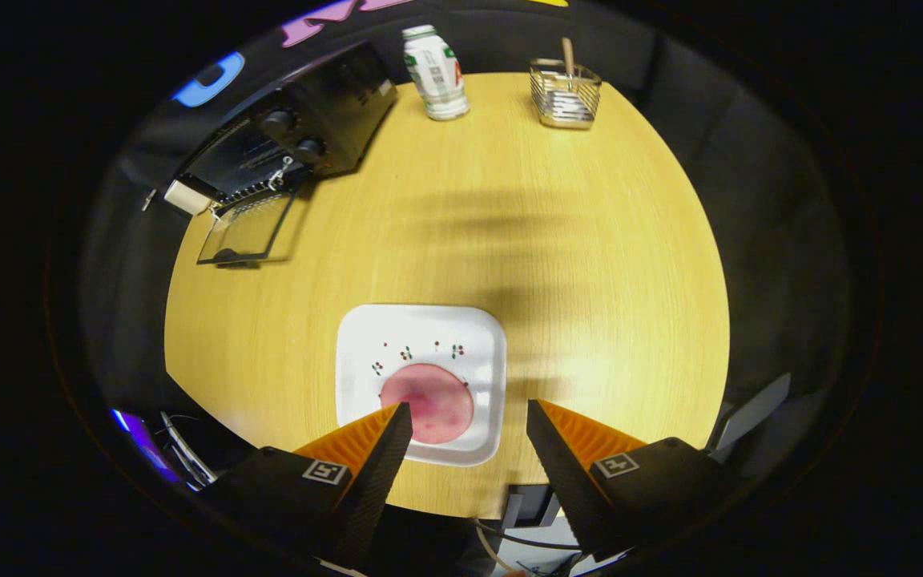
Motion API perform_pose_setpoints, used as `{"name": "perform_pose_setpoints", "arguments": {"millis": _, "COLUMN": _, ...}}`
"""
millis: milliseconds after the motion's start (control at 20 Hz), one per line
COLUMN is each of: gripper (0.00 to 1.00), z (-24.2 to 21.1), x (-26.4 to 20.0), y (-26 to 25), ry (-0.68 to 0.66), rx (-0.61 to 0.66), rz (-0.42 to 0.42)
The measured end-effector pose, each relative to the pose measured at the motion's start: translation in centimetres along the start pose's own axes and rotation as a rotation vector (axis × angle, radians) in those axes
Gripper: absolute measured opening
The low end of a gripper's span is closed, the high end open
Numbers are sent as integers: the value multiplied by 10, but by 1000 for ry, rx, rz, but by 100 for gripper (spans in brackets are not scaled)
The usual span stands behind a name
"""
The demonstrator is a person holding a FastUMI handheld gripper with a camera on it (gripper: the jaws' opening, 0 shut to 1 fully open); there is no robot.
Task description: Open the toaster oven, put the food inside, and close the toaster oven door.
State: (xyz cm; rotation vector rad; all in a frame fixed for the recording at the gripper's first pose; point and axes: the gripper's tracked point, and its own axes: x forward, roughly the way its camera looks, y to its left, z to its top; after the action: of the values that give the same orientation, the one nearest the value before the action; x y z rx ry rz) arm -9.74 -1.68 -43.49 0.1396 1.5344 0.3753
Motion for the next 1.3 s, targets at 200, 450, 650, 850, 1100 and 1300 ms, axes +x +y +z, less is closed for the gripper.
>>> {"name": "perform_pose_setpoints", "arguments": {"millis": 200, "gripper": 82, "z": -3, "x": 29, "y": -13, "ry": 52, "rx": -38, "rz": -4}}
{"name": "perform_pose_setpoints", "arguments": {"millis": 450, "gripper": 52, "z": 2, "x": 46, "y": -15, "ry": 74, "rx": -23, "rz": 0}}
{"name": "perform_pose_setpoints", "arguments": {"millis": 650, "gripper": 16, "z": 1, "x": 46, "y": -15, "ry": 91, "rx": -23, "rz": -1}}
{"name": "perform_pose_setpoints", "arguments": {"millis": 850, "gripper": 5, "z": -3, "x": 51, "y": -13, "ry": 97, "rx": -16, "rz": 59}}
{"name": "perform_pose_setpoints", "arguments": {"millis": 1100, "gripper": 5, "z": -8, "x": 40, "y": -4, "ry": 103, "rx": 173, "rz": 279}}
{"name": "perform_pose_setpoints", "arguments": {"millis": 1300, "gripper": 5, "z": -15, "x": 33, "y": -3, "ry": 62, "rx": 274, "rz": 357}}
